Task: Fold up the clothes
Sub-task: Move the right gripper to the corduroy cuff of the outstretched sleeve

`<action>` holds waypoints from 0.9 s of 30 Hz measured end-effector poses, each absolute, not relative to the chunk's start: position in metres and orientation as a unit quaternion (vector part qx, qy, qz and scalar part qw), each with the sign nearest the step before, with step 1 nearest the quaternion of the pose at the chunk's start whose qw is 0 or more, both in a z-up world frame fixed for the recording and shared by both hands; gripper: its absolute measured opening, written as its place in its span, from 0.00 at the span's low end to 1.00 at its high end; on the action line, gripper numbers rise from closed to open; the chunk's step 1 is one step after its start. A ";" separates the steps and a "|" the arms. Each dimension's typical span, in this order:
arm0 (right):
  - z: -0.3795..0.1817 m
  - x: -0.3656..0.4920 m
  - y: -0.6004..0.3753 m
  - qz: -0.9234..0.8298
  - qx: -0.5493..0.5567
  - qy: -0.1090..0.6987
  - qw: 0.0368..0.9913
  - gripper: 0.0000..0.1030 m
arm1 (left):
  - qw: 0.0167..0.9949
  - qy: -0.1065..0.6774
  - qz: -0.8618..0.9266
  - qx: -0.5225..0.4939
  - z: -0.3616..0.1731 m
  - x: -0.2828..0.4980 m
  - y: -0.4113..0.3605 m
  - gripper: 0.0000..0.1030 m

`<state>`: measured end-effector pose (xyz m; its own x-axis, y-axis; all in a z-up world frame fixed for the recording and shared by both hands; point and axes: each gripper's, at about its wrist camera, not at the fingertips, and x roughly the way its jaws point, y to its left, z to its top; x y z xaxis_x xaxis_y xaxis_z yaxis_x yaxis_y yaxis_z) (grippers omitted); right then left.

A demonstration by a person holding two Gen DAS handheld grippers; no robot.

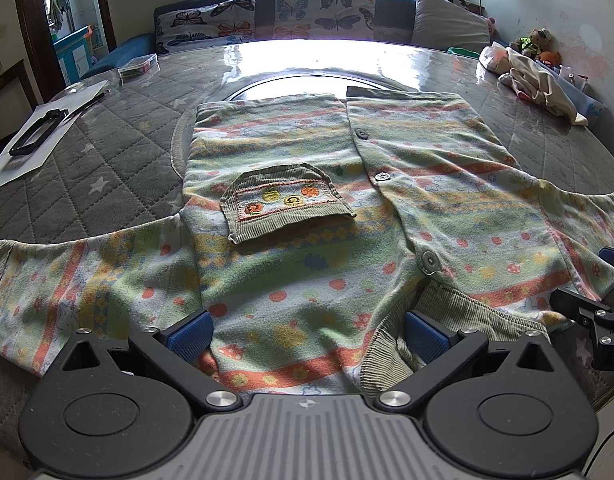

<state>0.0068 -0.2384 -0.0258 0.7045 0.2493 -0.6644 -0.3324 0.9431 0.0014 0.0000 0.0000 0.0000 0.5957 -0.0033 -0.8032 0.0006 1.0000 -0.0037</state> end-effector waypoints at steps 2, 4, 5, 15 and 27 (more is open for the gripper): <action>-0.026 0.007 -0.238 0.158 -0.060 0.351 0.921 1.00 | 0.893 0.450 0.000 0.001 0.000 0.000 0.000 1.00; -0.025 0.007 -0.238 0.157 -0.061 0.352 0.921 1.00 | 0.893 0.450 0.000 0.002 0.000 0.000 -0.001 1.00; -0.025 0.007 -0.237 0.157 -0.061 0.352 0.921 1.00 | 0.893 0.450 0.000 0.002 0.000 0.000 -0.001 1.00; -0.026 0.008 -0.237 0.158 -0.061 0.353 0.920 1.00 | 0.891 0.453 0.001 0.000 -0.001 0.001 0.000 1.00; -0.025 0.008 -0.236 0.156 -0.063 0.359 0.918 1.00 | 0.890 0.456 0.004 0.000 0.000 0.002 -0.002 1.00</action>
